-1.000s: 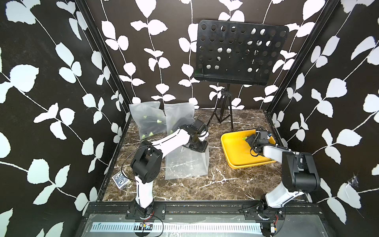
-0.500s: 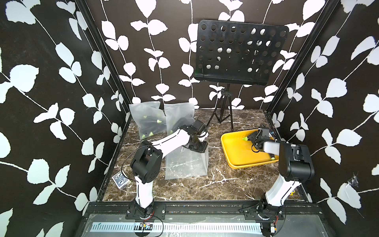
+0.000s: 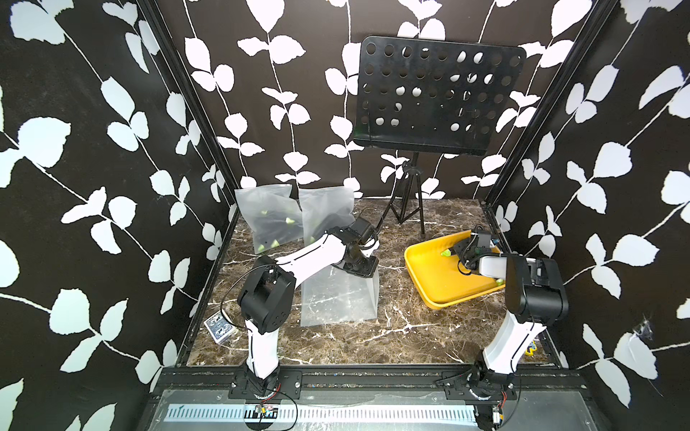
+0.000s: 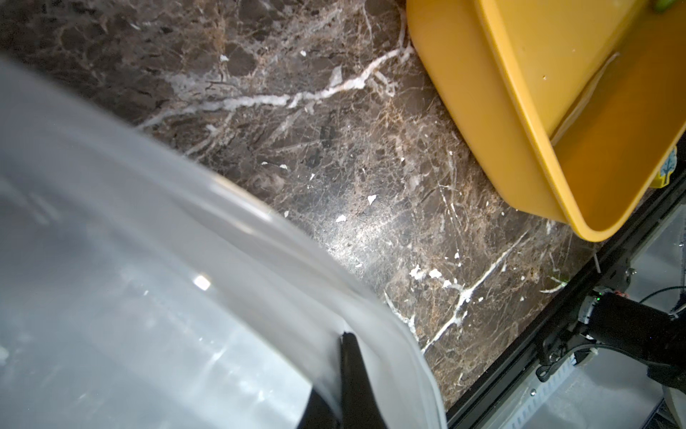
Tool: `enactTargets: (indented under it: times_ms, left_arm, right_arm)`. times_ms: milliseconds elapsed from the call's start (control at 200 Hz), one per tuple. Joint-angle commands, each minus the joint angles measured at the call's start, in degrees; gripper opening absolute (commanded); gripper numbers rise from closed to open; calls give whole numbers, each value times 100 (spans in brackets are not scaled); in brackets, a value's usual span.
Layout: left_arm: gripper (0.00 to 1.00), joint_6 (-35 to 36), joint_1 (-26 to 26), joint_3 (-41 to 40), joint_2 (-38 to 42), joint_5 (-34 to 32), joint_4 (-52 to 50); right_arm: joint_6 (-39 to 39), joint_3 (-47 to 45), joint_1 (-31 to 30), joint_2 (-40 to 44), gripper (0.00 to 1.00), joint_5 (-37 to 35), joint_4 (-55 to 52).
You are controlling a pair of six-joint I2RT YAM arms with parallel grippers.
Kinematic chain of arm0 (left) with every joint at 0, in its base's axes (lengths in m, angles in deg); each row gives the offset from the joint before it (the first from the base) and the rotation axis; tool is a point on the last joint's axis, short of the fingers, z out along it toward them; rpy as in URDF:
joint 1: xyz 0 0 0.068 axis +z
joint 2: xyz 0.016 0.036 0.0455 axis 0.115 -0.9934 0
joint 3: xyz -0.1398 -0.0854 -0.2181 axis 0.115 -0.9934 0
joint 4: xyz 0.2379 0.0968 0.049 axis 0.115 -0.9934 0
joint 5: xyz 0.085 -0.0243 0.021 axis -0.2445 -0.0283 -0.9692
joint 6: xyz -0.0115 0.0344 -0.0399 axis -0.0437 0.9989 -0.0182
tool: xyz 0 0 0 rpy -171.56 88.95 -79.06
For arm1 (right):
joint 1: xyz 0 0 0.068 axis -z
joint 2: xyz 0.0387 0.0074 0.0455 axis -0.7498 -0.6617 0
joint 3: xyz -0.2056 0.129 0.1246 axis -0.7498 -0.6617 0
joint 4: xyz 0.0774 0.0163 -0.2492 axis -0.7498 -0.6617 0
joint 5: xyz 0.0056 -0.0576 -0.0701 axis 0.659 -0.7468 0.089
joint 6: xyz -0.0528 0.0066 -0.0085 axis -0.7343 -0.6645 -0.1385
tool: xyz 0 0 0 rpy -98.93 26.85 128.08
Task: Place the eggplant in a zip-top bag and seal the zipper
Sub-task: Pick up the eggplant from the basket.
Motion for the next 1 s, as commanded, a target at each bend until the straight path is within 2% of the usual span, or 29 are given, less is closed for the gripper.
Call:
enactTargets:
  times_ms: [0, 175, 265, 475, 715, 825, 995]
  left_arm:
    - [0, 73, 16, 135, 157, -32, -153]
    - [0, 88, 25, 122, 132, -45, -110]
    - [0, 95, 23, 122, 116, -36, -108]
    - [0, 187, 41, 173, 96, -90, -124]
    - [0, 49, 41, 161, -16, 245, 56]
    - [0, 39, 41, 204, -51, 271, 16]
    - [0, 30, 41, 218, -94, 380, 4]
  right_arm:
    - [10, -64, 2, -2, 39, 340, 120]
    - [-59, -149, 3, 177, 30, 863, -79]
    - [-30, -323, -65, 294, 30, 1144, -101]
    - [-550, -630, -362, 1049, 30, 1132, -691]
    - [-1211, -726, -611, 2111, 27, 1134, -1463]
    - [-1569, -732, -961, 2704, 26, 1148, -1724]
    - [-2026, -600, -1933, 3443, 26, 1188, -1824]
